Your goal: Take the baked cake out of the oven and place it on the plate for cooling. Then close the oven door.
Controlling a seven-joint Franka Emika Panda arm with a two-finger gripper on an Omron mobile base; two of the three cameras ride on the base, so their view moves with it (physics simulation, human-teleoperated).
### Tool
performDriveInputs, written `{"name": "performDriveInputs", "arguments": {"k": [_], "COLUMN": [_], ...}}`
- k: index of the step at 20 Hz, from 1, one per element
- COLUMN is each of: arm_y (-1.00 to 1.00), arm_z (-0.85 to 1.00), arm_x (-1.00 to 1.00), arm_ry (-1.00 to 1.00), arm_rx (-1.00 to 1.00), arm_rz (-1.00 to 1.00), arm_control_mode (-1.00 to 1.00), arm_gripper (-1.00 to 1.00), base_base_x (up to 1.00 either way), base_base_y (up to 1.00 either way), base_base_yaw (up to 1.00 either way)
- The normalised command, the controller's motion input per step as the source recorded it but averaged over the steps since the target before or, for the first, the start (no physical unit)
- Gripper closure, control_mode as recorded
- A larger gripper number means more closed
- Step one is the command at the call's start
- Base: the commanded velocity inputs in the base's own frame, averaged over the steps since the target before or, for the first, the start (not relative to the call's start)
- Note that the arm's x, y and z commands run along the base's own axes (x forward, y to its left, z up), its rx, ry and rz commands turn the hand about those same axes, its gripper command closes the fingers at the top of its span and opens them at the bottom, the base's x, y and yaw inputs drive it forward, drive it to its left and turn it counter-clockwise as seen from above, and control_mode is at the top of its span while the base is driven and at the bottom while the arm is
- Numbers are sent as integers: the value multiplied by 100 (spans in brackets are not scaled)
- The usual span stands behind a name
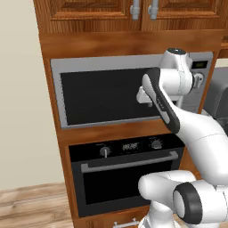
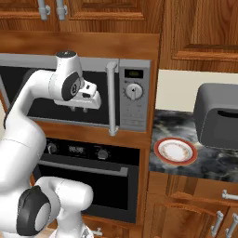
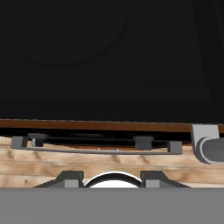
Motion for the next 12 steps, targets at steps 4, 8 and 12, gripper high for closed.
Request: {"name": "performDriveInputs", "arguments": {"k": [4, 8, 12], "arm_y": [0, 0, 0], "arm_z": [0, 0, 0], "arm_x": [0, 0, 0], "arm_ry": [0, 0, 0], "arm_rx": [0, 0, 0], "arm_rz": [0, 0, 0], "arm_control_mode": [100, 100, 100], "arm_gripper": [-100, -100, -100], "base_base_x": [0, -48, -69], "base_base_y": [0, 0, -6], "base_base_yaw": [0, 0, 0]}}
